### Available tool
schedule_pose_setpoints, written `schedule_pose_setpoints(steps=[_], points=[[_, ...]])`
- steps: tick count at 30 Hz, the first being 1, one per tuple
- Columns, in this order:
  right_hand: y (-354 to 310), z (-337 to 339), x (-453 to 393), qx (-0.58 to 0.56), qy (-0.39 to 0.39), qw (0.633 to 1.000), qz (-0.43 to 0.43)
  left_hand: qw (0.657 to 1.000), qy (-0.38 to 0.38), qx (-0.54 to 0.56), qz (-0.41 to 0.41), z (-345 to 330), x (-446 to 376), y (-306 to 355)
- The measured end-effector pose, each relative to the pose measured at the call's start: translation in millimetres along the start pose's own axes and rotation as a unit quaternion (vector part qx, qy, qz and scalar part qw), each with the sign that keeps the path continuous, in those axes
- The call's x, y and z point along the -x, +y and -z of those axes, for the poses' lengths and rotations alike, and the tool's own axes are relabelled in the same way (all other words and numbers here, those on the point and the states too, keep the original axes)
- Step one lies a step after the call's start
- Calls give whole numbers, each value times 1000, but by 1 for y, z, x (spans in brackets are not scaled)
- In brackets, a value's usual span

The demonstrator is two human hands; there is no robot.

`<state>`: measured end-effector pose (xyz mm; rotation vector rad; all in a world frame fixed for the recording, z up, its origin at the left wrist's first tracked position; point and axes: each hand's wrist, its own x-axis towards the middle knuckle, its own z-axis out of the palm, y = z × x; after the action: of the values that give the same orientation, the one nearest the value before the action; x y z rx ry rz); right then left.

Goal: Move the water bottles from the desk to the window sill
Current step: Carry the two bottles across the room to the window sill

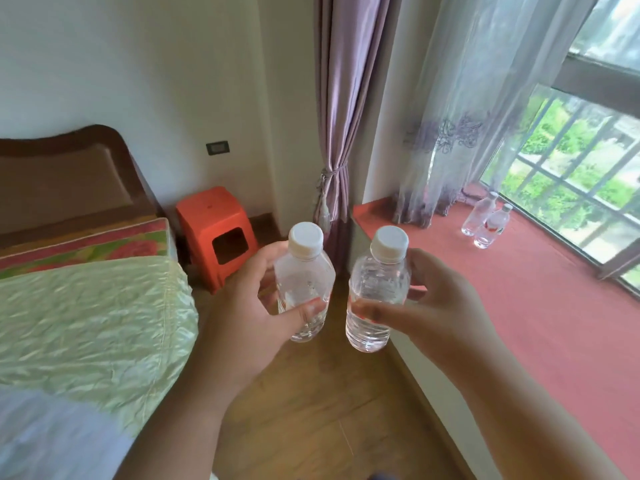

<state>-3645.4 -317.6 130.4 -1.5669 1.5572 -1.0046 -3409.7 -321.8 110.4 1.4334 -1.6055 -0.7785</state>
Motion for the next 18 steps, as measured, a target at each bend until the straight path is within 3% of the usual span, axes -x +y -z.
schedule_pose_setpoints(steps=[10,18], points=[[6,-28,-87,11,8,1000,-19,999,-24,3,26,7,-78,-37],[16,-45,-193,-13,-25,1000,3,998,10,-38,44,8,-165,-50]])
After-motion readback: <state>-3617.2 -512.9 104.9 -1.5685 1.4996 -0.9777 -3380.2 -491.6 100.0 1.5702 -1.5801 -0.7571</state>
